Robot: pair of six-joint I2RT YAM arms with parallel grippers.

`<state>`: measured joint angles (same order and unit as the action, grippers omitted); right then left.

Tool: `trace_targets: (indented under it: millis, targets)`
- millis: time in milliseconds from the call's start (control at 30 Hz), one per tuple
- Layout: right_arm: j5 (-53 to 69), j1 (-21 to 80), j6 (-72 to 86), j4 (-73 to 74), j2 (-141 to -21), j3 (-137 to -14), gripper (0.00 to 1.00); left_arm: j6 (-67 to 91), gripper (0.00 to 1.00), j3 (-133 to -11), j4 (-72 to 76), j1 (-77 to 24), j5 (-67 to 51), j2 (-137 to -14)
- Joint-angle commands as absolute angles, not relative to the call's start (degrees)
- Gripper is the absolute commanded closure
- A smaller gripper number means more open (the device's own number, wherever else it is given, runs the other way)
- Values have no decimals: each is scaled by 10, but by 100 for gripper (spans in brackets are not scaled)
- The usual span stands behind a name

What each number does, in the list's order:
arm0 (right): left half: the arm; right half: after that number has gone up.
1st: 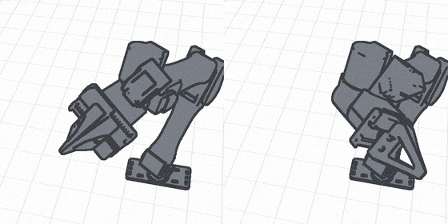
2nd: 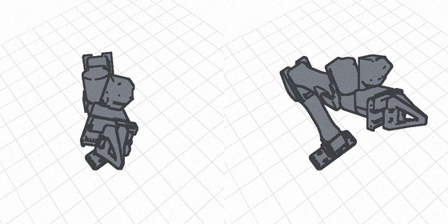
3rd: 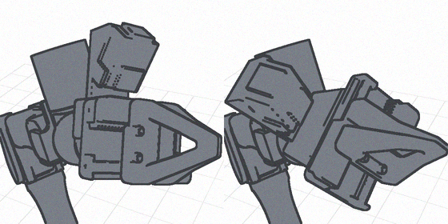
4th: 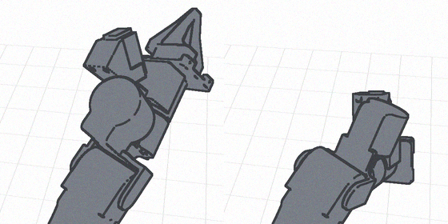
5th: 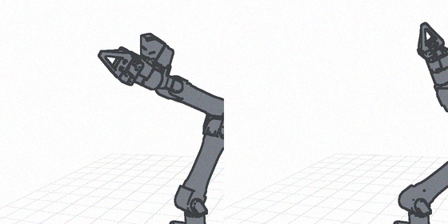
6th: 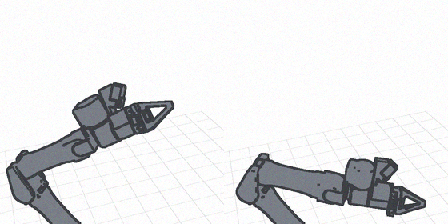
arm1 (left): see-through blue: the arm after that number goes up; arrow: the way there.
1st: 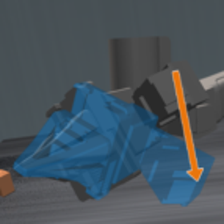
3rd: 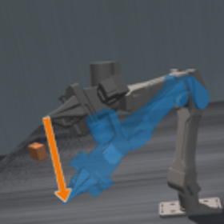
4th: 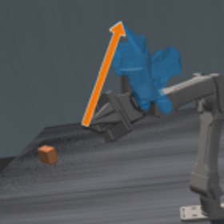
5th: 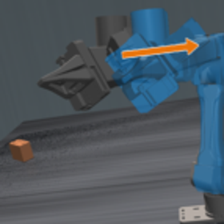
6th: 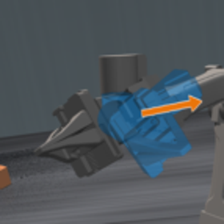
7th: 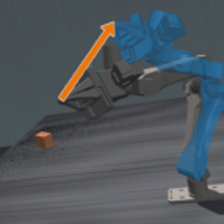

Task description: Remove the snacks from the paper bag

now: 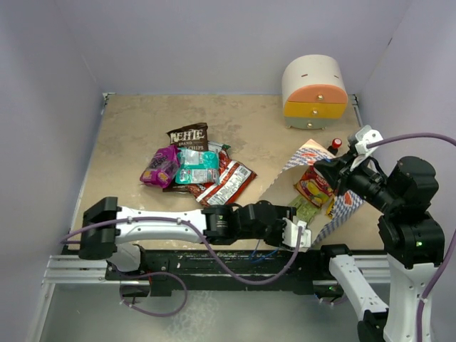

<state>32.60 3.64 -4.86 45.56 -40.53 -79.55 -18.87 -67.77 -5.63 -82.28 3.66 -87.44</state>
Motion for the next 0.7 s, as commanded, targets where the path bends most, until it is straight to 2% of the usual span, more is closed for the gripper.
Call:
trace_targets:
  millis: [0, 300, 433, 667]
  targets:
    - [351, 37, -49, 454, -408, -820, 100, -341, 39, -704, 27, -801, 25, -939]
    - [361, 37, -20, 439, -410, -819, 100, -351, 43, -748, 67, -770, -37, -1052]
    - [361, 37, -14, 444, -410, -819, 100, -363, 48, -763, 76, -763, -25, -1102]
    - [365, 37, -3, 445, -404, -817, 100, -385, 47, -783, 75, -741, -17, -1167]
